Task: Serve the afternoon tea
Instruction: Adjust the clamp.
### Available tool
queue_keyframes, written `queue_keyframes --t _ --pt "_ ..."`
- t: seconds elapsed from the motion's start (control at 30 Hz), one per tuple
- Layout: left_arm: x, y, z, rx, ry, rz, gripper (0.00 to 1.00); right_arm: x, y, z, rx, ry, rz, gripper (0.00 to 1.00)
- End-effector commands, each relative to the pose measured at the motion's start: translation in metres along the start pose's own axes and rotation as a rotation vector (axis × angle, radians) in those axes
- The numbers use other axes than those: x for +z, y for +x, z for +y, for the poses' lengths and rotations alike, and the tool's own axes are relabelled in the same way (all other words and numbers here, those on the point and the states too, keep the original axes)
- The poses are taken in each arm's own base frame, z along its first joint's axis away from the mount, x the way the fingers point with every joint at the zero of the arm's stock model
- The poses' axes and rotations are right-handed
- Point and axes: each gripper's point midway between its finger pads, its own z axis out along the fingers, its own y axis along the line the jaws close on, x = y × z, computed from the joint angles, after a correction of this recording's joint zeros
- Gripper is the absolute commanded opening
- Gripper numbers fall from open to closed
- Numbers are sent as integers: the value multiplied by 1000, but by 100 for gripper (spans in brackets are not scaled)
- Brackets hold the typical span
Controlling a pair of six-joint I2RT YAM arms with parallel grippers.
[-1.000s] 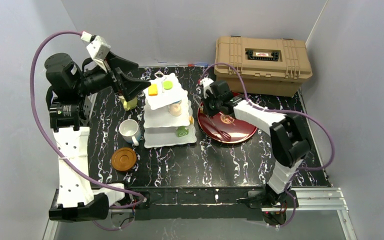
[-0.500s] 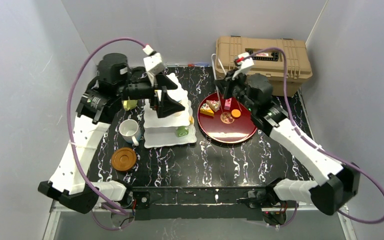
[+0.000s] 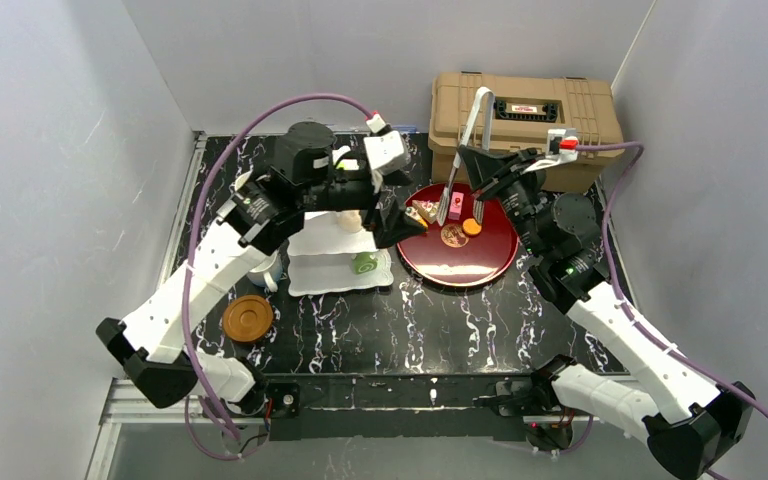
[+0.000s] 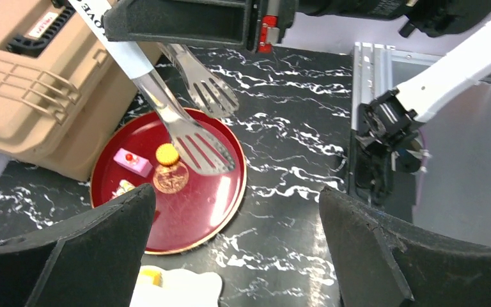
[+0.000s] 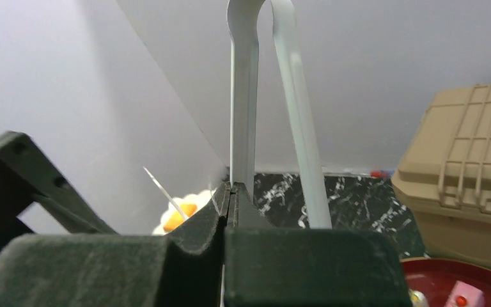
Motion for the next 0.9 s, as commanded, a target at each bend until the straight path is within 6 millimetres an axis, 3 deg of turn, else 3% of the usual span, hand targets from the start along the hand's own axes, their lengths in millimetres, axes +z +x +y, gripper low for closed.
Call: queue_keyframes --t 0.0,0.1,0.4,0.77,0.87 --pt "21 -16 30 106 -120 -57 98 -5 -54 30 130 -108 -196 1" --pt "31 -28 43 117 -148 -91 98 -9 -62 43 162 -171 -222 1" --pt "46 -50 42 48 -104 -185 97 -14 -69 67 192 -290 -216 1" --pt "46 -54 44 54 -130 -214 78 -5 -56 74 202 -324 -188 1" --pt "46 -58 50 58 -156 -226 66 -4 -52 73 188 -317 -179 1"
